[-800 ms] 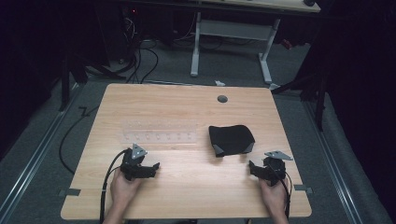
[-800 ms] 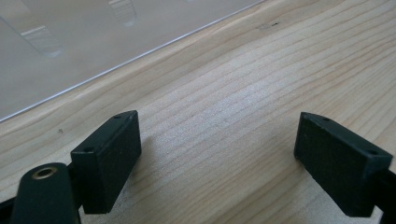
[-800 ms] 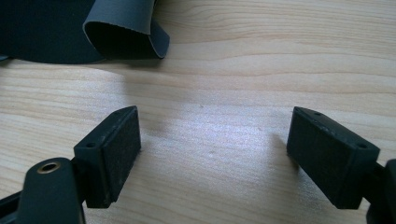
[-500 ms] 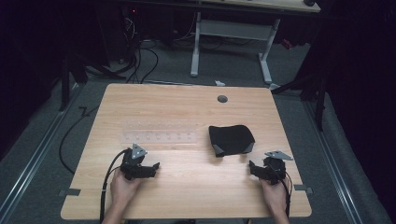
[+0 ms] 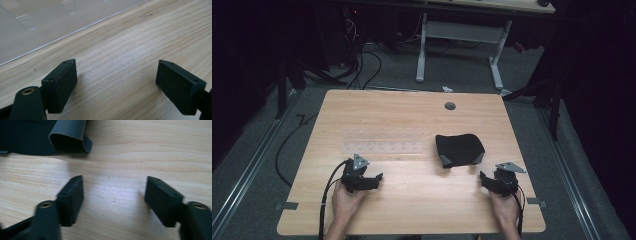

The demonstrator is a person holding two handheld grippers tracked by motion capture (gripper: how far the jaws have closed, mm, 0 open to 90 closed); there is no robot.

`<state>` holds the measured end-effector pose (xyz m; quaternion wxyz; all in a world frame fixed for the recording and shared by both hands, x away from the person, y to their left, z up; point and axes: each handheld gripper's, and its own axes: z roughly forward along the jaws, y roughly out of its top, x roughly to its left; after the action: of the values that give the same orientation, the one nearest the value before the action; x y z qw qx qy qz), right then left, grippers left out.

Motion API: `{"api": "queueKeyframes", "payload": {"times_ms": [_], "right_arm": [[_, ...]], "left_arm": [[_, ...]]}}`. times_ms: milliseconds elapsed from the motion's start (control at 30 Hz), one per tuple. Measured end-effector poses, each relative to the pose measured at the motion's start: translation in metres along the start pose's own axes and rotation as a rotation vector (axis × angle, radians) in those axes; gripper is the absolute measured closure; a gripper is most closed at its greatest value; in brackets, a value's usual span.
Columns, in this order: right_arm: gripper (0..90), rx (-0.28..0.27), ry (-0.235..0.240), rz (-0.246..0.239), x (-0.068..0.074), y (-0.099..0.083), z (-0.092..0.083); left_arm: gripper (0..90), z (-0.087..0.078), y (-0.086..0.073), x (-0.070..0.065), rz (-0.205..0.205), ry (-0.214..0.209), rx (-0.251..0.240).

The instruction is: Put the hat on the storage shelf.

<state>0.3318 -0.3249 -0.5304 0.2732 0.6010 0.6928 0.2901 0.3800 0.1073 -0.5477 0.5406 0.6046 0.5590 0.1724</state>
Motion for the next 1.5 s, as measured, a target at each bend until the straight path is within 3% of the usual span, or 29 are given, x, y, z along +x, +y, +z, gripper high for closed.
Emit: {"api": "queueKeyframes", "payload": {"times_ms": [167,333,733,867,1300,1500], "right_arm": [[46.2,-0.005,-0.011,0.016,0.002,-0.001,-0.002],[49.3,-0.027,0.018,0.035,0.0,0.0,-0.007],[46.3,-0.087,0.124,0.097,-0.008,0.001,-0.034],[41.0,-0.133,0.145,0.088,-0.005,0.015,-0.041],[41.7,-0.105,0.2,0.119,-0.001,0.044,-0.015],[42.3,-0.083,0.221,0.123,0.001,0.054,0.01]], "left_arm": [[18.6,0.0,0.0,0.0,0.0,-0.001,-0.002],[19.1,0.0,0.0,0.0,0.0,0.001,-0.004],[19.4,0.0,0.0,0.0,-0.001,0.002,-0.005],[19.6,0.0,0.0,0.0,-0.001,0.002,-0.005],[19.6,0.0,0.0,0.0,0.0,0.006,-0.006],[19.6,0.0,0.0,0.0,0.001,0.006,-0.005]]}}
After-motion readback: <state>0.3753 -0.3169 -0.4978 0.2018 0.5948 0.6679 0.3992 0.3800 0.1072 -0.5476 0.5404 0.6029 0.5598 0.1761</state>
